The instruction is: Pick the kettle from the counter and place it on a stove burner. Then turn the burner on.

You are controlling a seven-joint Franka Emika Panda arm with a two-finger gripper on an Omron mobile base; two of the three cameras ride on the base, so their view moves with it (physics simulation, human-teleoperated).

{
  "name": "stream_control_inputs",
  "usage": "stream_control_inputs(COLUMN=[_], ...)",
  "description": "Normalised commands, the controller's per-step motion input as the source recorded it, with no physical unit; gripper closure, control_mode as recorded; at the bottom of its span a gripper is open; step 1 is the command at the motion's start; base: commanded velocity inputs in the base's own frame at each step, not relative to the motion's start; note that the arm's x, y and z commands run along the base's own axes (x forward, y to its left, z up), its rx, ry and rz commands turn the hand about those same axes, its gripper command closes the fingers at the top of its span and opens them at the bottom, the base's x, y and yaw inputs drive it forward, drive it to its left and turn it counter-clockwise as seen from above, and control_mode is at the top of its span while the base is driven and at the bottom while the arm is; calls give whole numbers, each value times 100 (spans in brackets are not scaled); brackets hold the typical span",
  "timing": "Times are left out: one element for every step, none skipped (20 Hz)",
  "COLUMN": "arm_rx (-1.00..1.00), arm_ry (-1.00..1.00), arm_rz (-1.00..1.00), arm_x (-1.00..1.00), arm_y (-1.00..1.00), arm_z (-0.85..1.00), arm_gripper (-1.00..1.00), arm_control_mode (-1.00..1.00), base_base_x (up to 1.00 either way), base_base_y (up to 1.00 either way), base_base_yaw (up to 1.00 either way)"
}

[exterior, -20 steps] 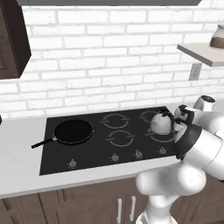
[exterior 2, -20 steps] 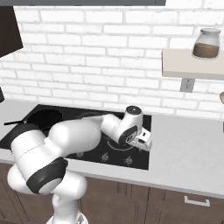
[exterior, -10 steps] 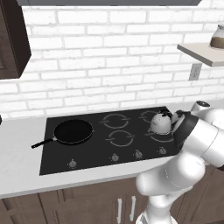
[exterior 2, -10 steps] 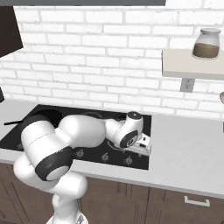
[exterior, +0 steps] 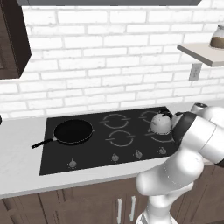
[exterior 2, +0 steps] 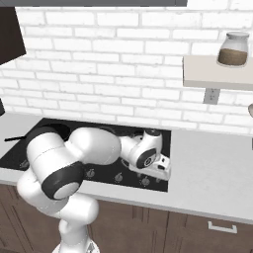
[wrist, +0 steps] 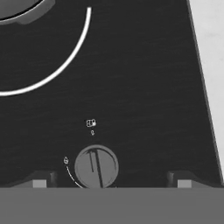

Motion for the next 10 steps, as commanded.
stream_control_inputs(arm_rx=[0,0,0,0,0,0,0,0,0,0], arm_ry=[0,0,0,0,0,0,0,0,0,0], arm_rz=[0,0,0,0,0,0,0,0,0,0], arm_x=[0,0,0,0,0,0,0,0,0,0], arm_y=[26,34,40,36,27,21,18,6,0,0], arm_z=[-22,-19,-26,-23,-19,-6,-1,-6,-9,-15], arm_gripper=[-100,-100,-100,-100,-100,-100,-100,-100,-100,-100], arm_control_mode=[-100,-100,-100,-100,-100,-100,-100,-100,-100,-100], base_base_x=[0,0,0,0,0,0,0,0,0,0], base_base_y=[0,0,0,0,0,0,0,0,0,0], base_base_yaw=[0,0,0,0,0,0,0,0,0,0])
